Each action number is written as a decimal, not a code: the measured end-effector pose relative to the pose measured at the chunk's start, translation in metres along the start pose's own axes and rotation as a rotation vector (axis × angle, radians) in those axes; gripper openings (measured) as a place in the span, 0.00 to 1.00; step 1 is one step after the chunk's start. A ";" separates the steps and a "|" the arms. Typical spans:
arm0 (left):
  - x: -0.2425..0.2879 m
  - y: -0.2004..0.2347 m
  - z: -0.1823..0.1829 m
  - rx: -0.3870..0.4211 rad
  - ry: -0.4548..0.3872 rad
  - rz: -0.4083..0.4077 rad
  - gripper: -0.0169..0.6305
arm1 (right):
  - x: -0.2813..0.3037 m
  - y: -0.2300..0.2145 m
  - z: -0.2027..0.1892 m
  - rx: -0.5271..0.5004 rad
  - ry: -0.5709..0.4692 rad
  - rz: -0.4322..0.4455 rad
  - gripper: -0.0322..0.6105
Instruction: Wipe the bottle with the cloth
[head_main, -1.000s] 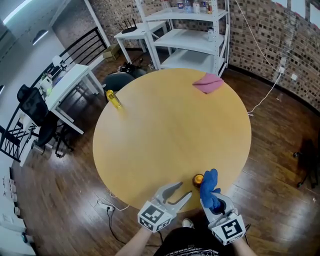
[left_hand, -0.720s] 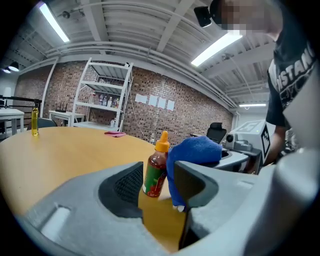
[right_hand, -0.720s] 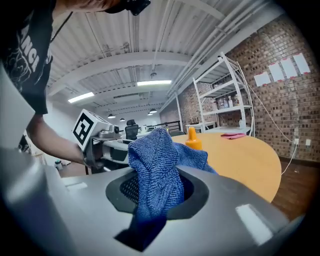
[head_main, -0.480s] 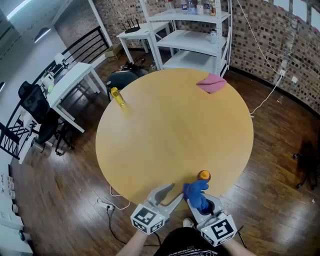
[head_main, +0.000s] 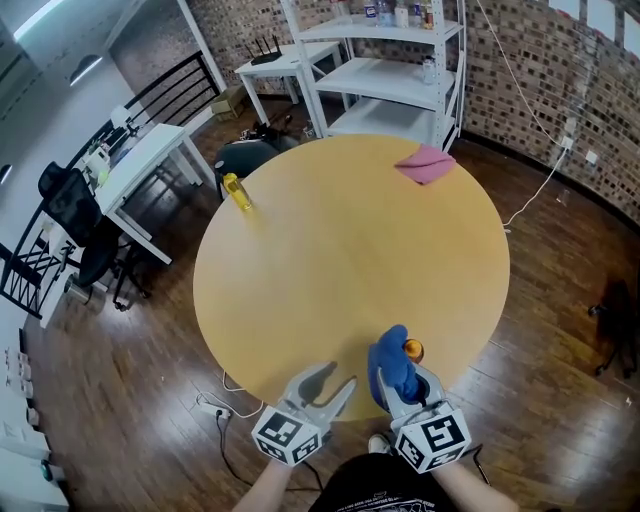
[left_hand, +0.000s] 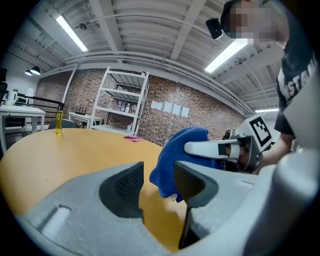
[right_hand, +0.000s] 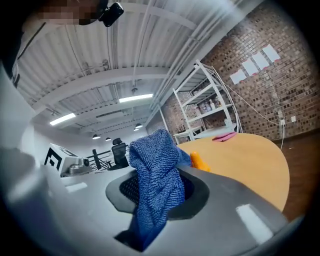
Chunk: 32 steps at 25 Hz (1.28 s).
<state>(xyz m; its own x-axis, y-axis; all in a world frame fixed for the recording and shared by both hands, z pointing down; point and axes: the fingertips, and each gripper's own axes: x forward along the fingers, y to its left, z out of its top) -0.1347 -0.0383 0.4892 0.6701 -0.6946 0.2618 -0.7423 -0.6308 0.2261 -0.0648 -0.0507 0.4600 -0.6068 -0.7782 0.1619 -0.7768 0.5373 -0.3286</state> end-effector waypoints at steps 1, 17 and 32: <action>0.001 -0.001 -0.002 0.000 0.003 -0.004 0.32 | -0.002 -0.002 -0.006 0.004 0.012 -0.004 0.17; 0.025 -0.018 0.000 -0.003 -0.003 -0.049 0.31 | -0.066 -0.036 -0.027 0.049 0.074 -0.015 0.17; 0.035 -0.012 0.006 -0.025 -0.018 -0.023 0.32 | -0.088 -0.092 0.030 -0.096 0.005 -0.064 0.18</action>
<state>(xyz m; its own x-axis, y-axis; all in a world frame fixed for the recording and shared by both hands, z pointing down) -0.1024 -0.0577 0.4902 0.6871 -0.6862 0.2389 -0.7262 -0.6384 0.2550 0.0653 -0.0418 0.4483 -0.5559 -0.8104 0.1847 -0.8265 0.5153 -0.2267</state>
